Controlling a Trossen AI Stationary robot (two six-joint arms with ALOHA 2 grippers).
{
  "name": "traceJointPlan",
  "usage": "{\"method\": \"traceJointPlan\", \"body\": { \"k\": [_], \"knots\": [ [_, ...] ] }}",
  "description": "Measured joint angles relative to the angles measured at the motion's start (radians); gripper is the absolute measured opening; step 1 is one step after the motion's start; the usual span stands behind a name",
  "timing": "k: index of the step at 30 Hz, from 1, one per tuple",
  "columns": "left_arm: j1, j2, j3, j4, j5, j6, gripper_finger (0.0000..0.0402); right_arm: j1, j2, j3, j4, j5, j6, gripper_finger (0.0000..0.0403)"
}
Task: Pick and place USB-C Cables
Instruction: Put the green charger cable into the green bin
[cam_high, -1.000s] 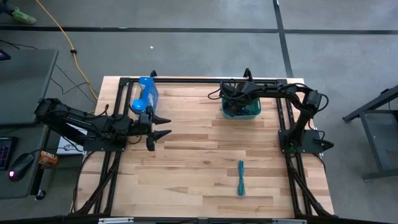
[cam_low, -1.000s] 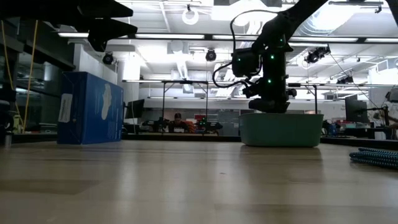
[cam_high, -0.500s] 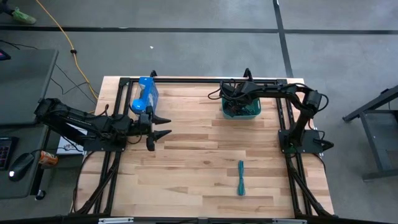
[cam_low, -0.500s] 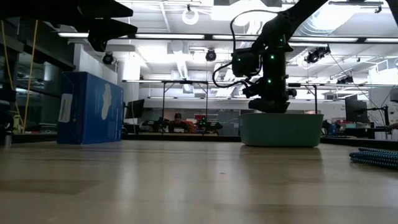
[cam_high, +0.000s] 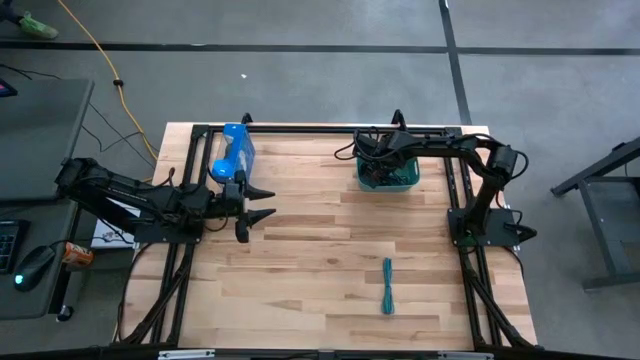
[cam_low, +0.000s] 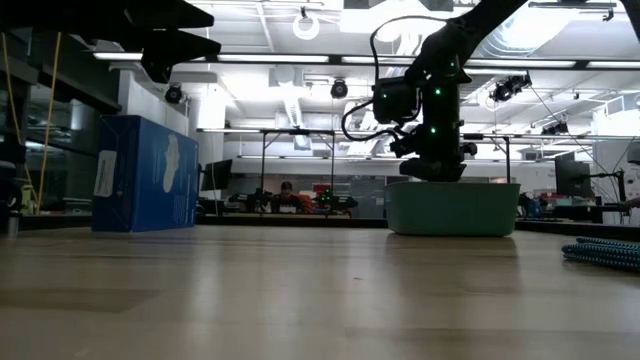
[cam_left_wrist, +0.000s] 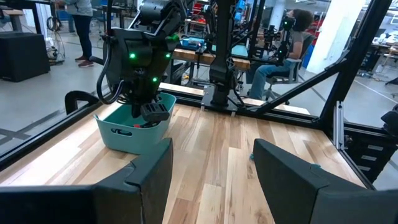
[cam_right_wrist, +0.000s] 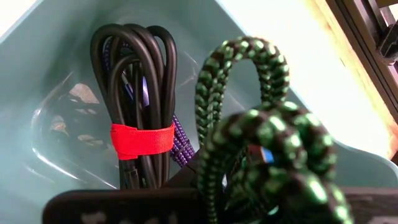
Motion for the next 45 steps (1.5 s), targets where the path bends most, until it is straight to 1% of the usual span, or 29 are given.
{"method": "traceJointPlan", "body": {
  "k": [33,37,45],
  "knots": [
    [0.0,0.0,0.0,0.0,0.0,-0.002,0.0203,0.0,0.0,0.0,0.0,-0.023,0.0,0.0023],
    [0.0,0.0,0.0,0.0,0.0,-0.002,0.0203,0.0,0.0,0.0,0.0,-0.023,0.0,0.0039],
    [0.0,0.0,0.0,0.0,0.0,-0.003,0.0203,0.0,0.0,0.0,0.0,-0.023,0.002,0.0093]
  ]
}}
